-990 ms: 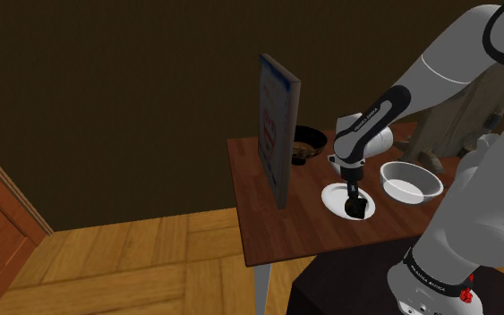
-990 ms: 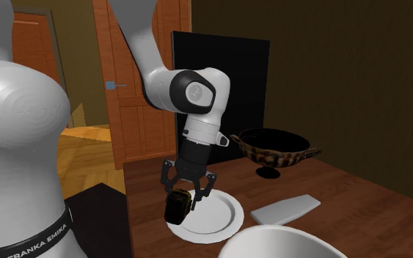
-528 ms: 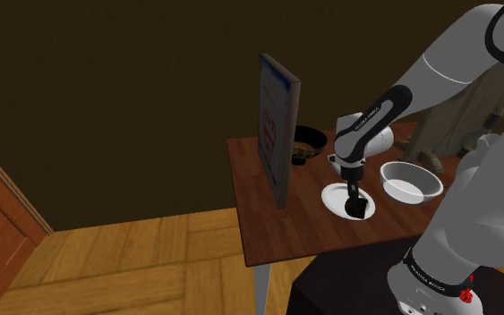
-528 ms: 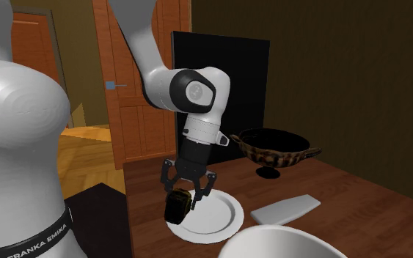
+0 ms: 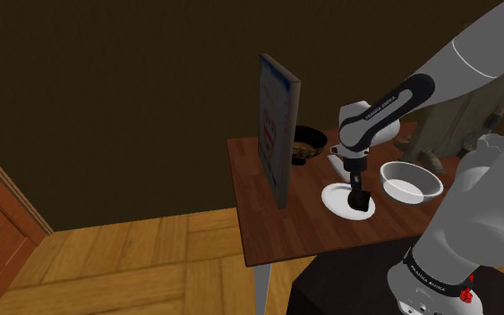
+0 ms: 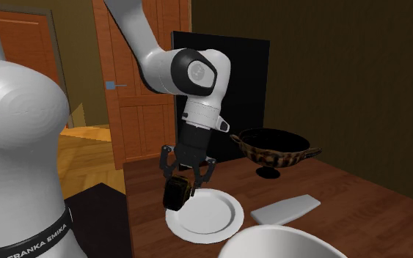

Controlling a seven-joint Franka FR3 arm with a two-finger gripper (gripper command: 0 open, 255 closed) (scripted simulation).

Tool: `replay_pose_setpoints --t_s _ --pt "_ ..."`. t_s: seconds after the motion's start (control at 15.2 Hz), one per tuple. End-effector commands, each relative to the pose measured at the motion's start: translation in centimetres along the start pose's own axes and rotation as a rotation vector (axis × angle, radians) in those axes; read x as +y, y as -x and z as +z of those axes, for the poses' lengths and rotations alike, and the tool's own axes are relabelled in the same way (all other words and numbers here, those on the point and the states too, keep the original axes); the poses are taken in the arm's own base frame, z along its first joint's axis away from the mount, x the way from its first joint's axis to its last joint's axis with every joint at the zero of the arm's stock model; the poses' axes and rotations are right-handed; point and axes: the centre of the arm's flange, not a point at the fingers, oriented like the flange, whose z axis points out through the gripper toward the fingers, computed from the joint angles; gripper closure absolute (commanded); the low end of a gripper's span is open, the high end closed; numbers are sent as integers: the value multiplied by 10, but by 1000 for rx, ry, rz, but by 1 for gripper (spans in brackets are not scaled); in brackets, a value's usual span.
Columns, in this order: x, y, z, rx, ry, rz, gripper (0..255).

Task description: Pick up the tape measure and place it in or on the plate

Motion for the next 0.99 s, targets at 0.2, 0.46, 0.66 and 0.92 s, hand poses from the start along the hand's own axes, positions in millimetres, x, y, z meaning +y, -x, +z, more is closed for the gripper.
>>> replay_pose_setpoints --t_s 0.2,0.46,0.66,0.92 --pt "-7 7 -25 -1 0 0 255" --pt "2 7 -41 -1 0 0 255" --pt "36 -2 -58 -1 0 0 255" --pt "53 -9 -50 -1 0 0 255"
